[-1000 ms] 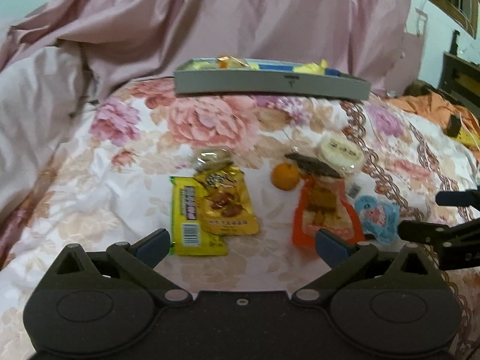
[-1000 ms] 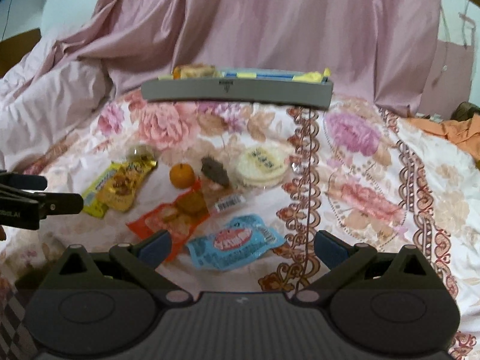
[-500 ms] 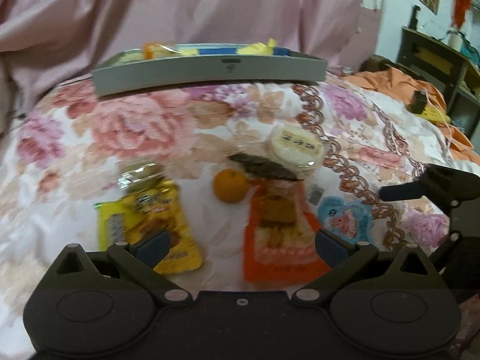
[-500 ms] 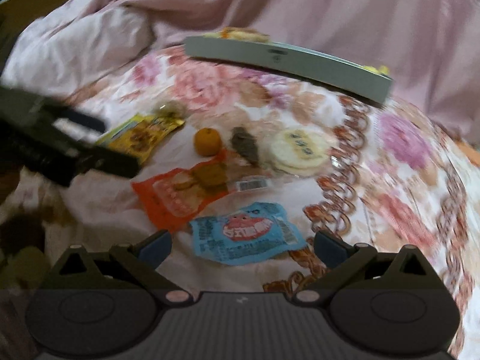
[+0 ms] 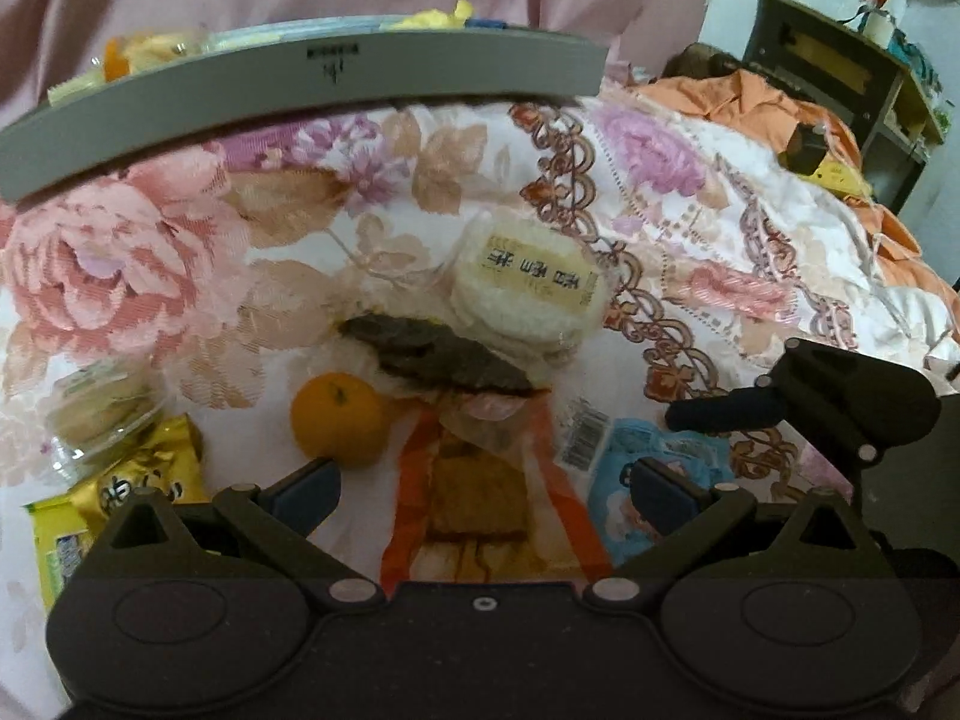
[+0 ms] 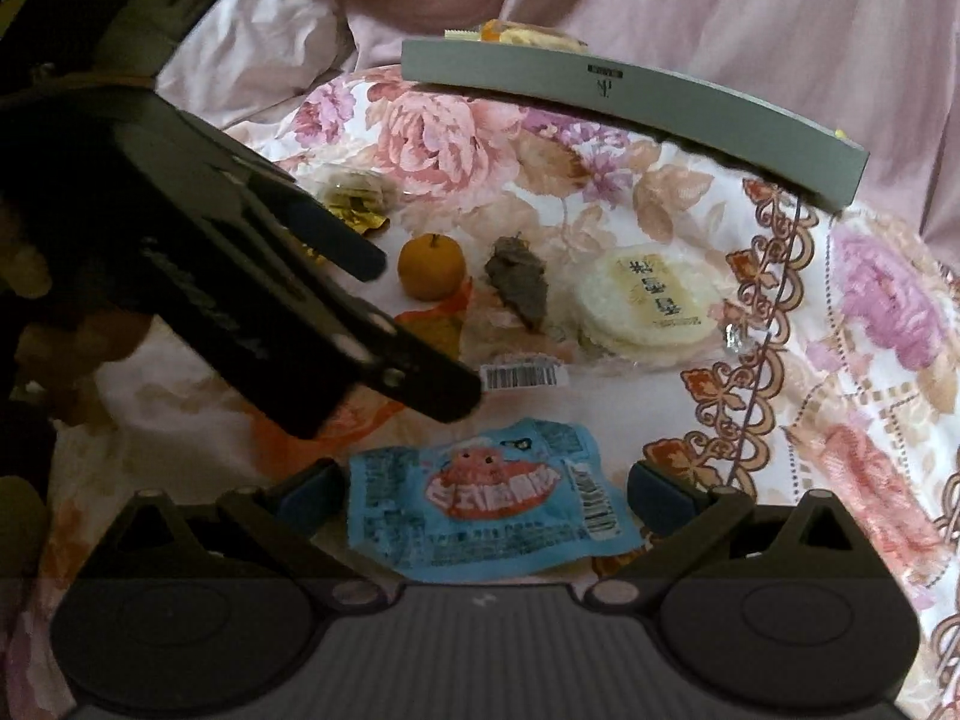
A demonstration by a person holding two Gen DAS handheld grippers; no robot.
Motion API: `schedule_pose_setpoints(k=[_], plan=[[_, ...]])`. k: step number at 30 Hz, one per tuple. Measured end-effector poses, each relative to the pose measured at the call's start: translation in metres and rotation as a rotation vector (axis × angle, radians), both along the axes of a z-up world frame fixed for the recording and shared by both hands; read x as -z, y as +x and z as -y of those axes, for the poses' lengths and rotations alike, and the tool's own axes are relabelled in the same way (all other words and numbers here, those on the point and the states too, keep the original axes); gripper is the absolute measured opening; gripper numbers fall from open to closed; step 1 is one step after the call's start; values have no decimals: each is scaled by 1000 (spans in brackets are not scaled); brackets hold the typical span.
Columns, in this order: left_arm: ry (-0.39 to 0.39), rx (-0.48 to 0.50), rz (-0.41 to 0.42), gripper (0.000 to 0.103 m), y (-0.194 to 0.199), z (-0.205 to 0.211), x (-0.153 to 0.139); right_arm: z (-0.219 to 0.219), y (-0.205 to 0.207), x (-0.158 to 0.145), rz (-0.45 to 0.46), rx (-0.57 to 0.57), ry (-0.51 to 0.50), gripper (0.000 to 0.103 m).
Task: Organize snacks
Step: 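Grasp the orange tofu-strip pack with the left tool while the right tool grasps the blue fish pouch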
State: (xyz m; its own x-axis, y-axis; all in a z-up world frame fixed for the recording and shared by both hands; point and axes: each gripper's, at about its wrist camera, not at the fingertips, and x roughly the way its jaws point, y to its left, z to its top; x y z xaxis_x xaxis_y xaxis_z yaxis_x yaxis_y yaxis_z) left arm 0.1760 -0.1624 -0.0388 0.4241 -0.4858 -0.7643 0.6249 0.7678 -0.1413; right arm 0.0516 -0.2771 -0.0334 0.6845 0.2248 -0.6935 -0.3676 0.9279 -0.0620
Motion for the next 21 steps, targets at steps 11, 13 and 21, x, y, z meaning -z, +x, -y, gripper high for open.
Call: schedule_pose_setpoints(k=[11,13,21], plan=[[26,18,-1,98,3,-4,5,9,7,-6,-83,-19,-10,93],[26,35,-2,98,2,-6,4,10,5,-6,-87,-19,-9,92],[71,71,7,100,0,0,7,19,5,-11,-77,19,-79,91]])
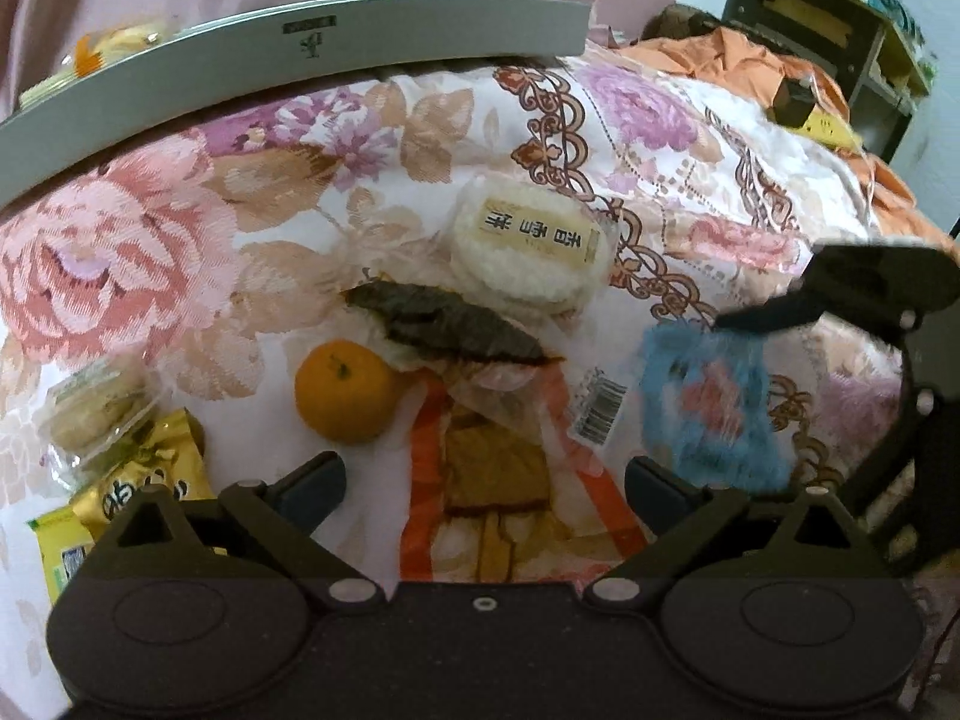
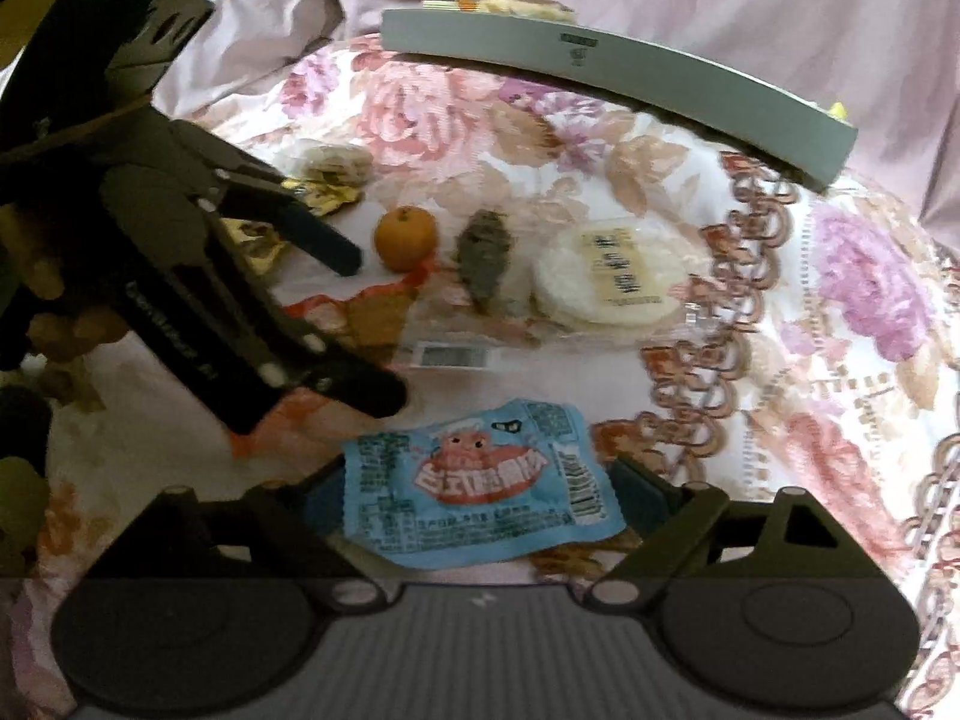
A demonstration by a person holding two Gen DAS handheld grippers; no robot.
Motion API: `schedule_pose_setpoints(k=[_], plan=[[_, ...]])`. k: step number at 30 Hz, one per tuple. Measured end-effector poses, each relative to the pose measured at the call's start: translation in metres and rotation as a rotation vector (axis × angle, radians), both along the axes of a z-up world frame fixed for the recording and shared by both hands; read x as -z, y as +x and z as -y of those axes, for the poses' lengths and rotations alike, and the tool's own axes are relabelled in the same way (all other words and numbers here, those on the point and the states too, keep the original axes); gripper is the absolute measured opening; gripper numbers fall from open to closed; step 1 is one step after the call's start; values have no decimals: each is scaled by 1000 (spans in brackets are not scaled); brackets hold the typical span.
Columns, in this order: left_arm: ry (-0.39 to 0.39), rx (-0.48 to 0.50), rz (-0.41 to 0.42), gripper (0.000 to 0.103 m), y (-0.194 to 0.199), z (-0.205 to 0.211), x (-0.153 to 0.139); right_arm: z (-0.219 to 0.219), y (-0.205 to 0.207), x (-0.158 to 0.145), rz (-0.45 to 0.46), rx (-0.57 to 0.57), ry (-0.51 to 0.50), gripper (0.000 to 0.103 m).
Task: Organize snacks
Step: 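Grasp the orange tofu-strip pack with the left tool while the right tool grasps the blue fish pouch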
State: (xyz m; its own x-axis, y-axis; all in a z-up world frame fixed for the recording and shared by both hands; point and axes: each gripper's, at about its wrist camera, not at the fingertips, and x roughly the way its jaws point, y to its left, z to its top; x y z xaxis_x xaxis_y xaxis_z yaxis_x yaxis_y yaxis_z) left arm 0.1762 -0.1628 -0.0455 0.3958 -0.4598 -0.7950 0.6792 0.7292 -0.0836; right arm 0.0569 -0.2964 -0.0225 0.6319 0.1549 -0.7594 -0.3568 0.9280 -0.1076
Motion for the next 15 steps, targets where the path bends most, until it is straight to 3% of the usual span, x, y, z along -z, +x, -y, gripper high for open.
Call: schedule_pose_setpoints(k=[2,7,12,15], plan=[[34,3,18,100,1,7,2,7,1,0,10,43,-49,91],[73,-5,46,97,-1,12,3,23,6,-2,20,104,-28,91],[55,-46,47,78,-2,3,-1,21,6,-1,28,107,-19,91],[46,-55,40,74,-6,-3,-3,20,7,-1,30,113,3,91]])
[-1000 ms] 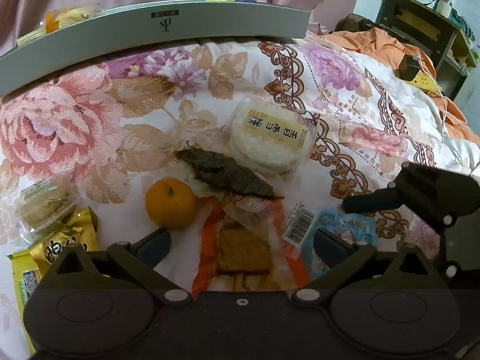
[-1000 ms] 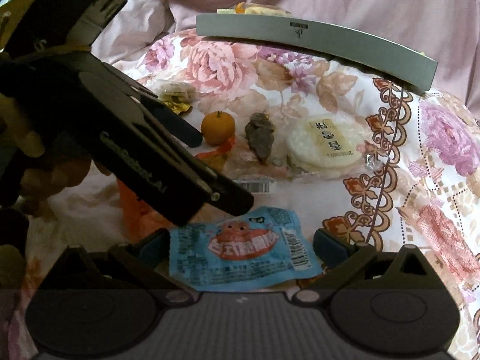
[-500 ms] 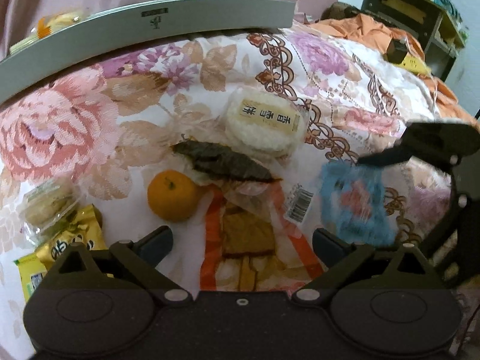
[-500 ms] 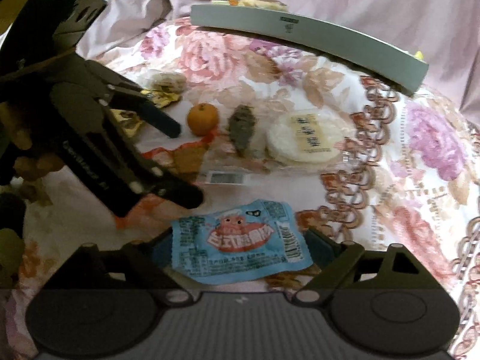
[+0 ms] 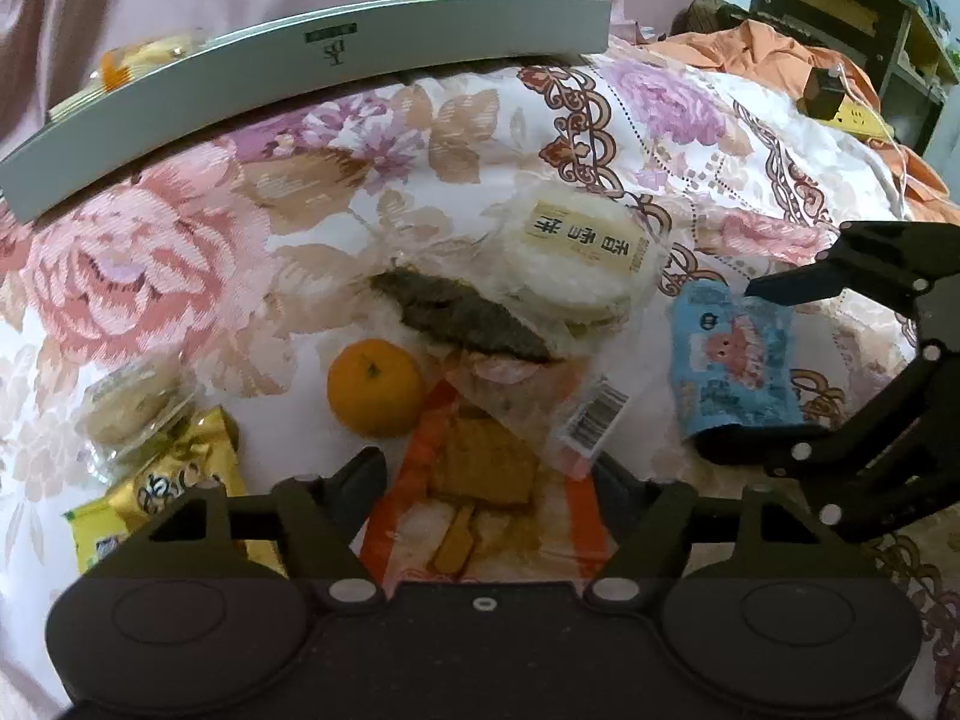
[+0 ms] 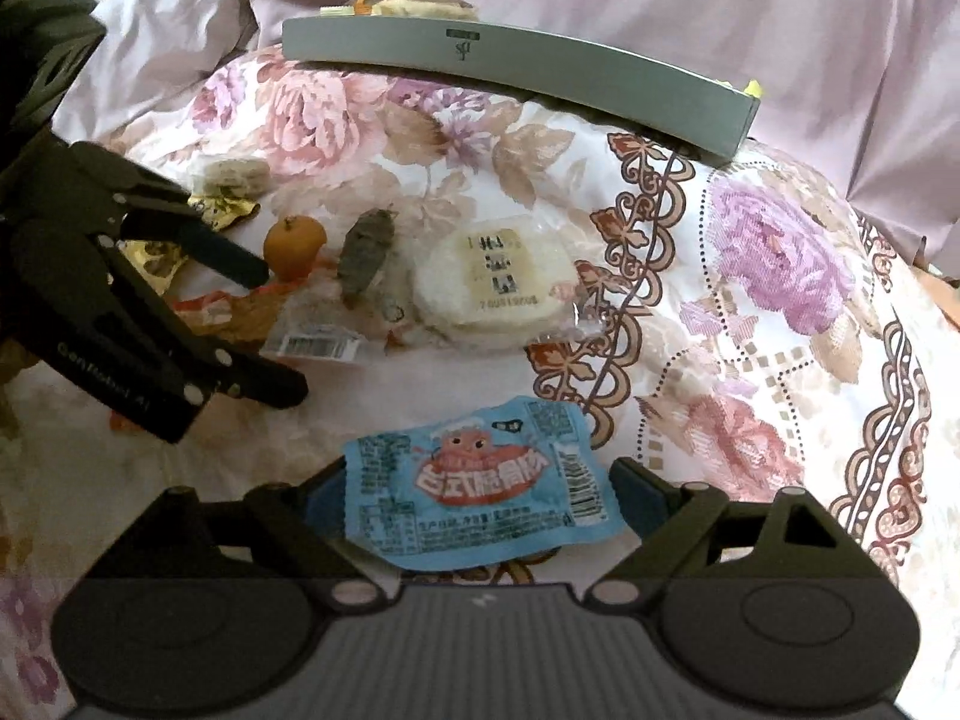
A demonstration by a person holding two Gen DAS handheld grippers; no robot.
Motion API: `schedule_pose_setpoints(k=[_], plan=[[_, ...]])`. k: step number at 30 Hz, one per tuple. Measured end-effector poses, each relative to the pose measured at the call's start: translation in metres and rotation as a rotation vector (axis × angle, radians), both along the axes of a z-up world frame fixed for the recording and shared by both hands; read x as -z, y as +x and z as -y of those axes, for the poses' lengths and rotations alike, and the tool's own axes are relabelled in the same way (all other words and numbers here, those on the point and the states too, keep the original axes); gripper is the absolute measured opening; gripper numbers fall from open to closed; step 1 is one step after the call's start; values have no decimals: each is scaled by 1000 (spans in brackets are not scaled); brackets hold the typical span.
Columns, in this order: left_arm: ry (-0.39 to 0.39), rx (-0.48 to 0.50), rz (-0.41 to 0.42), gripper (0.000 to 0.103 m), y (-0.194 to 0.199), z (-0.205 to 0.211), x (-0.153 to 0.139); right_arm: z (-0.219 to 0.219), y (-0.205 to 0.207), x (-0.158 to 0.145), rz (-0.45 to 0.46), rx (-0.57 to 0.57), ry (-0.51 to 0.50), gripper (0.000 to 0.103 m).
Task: Organize snacks
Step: 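Grasp the orange tofu-strip pack with the left tool while the right tool grasps the blue fish pouch, then lift the tofu-strip pack and blue fish pouch off the bedspread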
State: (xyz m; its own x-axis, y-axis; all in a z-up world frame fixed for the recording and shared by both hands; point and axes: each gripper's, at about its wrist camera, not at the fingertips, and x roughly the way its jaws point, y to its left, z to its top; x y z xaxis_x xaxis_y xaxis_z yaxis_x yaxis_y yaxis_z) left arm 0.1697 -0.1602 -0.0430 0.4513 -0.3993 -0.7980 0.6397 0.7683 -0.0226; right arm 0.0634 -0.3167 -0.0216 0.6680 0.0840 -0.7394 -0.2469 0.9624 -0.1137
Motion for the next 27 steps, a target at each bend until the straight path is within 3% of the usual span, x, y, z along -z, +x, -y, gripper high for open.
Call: schedule_pose_setpoints(k=[10,19,23,27], plan=[[34,-21,-40,74,-23,-23,-3,-20,-4,0,18,-76,64,91],[72,17,-22,86,-10,-8,4,-29,-8,2,29,-90,22,92],[62,5,-14,68,-10,-10,1,-26,-7,5,20,-75,40,93],[56,-14,-15,67,-15,-14,-1,-28,-6,5,25,-70,38,92]])
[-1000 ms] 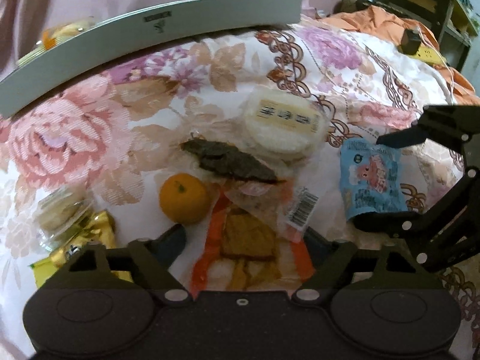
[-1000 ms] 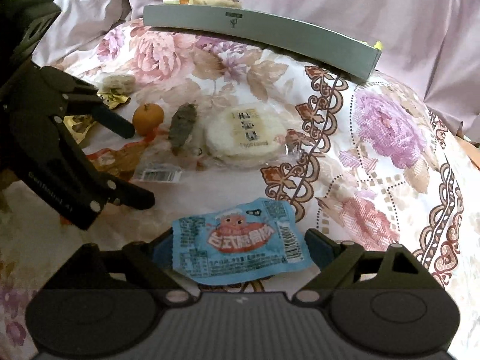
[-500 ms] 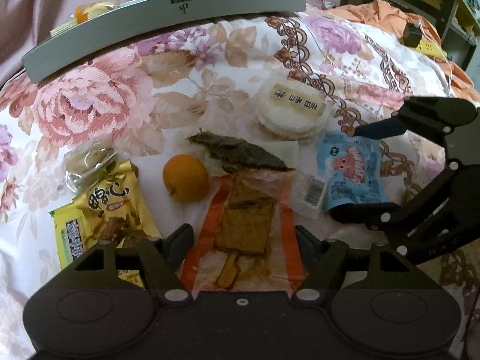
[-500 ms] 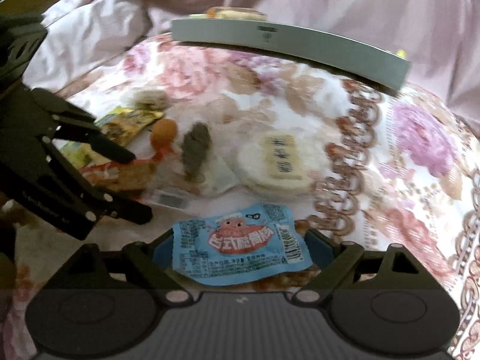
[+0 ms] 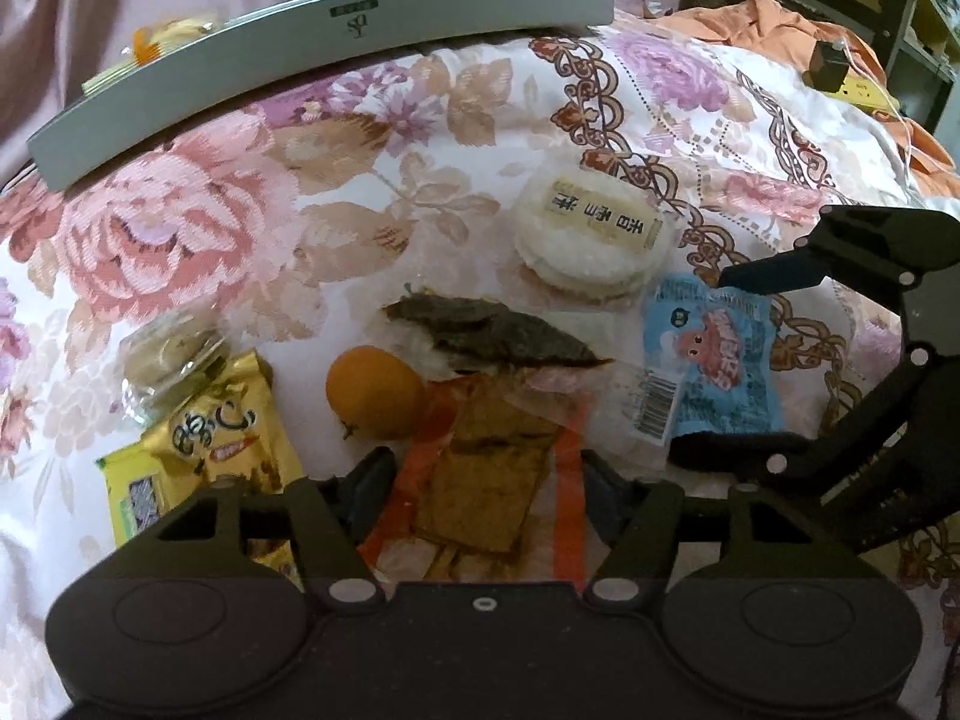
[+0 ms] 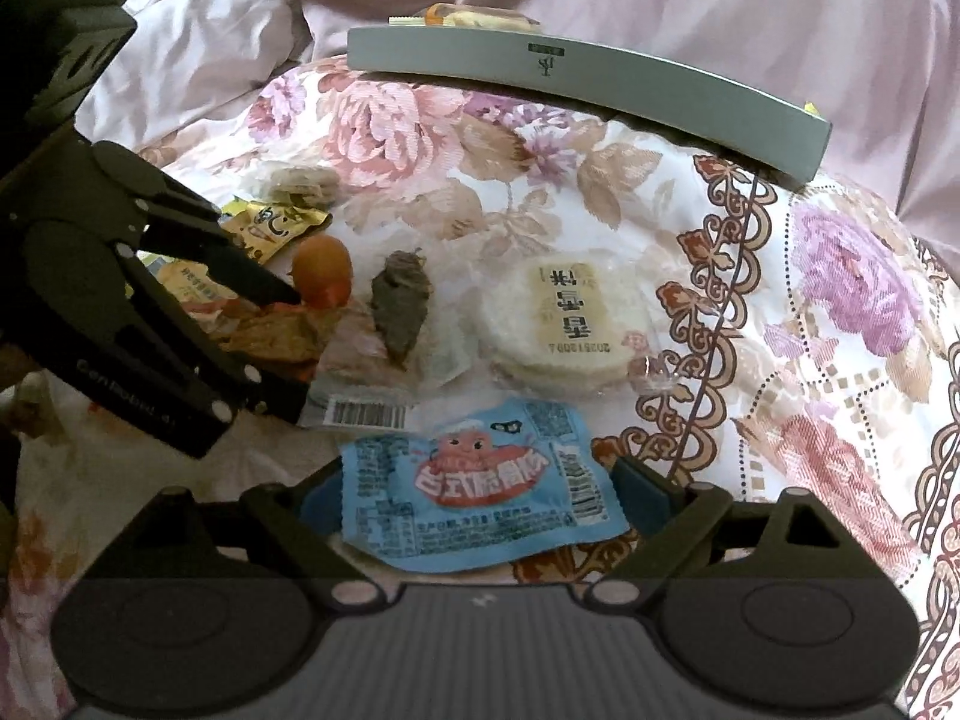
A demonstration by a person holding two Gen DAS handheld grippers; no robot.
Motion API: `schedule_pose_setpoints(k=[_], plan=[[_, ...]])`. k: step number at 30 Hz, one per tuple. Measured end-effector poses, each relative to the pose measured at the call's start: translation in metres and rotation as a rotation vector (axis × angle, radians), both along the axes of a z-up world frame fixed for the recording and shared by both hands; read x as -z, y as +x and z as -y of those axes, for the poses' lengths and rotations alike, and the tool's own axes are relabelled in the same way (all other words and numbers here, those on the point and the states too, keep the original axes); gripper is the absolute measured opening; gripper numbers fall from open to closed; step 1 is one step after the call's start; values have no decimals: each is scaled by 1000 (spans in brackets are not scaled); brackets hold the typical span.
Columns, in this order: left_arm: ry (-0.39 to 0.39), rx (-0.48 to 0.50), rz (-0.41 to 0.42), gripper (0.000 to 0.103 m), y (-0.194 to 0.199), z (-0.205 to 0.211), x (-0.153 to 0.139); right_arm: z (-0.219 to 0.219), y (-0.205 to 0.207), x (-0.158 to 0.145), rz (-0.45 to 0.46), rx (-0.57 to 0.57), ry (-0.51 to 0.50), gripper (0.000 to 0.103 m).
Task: Organize snacks
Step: 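Lift the tofu-strip pack and blue fish pouch off the bedspread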
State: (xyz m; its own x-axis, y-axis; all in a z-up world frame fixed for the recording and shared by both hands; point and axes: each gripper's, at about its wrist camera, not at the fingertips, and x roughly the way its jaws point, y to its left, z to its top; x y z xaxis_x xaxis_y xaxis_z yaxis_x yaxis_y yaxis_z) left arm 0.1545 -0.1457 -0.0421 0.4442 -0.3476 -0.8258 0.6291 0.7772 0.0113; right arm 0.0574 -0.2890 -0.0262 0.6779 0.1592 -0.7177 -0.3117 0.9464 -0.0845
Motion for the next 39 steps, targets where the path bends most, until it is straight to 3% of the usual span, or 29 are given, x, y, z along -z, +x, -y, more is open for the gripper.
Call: schedule_pose_setpoints(k=[11,20,25,32,34,36,39], plan=[[-92,-119,-82,58,-10,-20,-10,-15,-8,-4,20,-51,28,90],[-81,-96,-60,58,-17,-24,-12,-21,-9,-4,39,-48,-15,90],[-93,-60,-83,63,-21,-33,-11,-18,-8,-4,36,-42,-18,90],[-36,-6,-93,78,-23,-28,-3,-16,-7,-3,34,-31,1,90],[-27,1,-92,78,-23,-27,-1,-15,-6,-3,34,-27,10,90],[-9,2,-82,69,-22,-25,-1,-15,-6,-2,29,-26,12,91],[9,12,-74,67,-21,-21,-2,-15,-5,0,22,-25,9,92]])
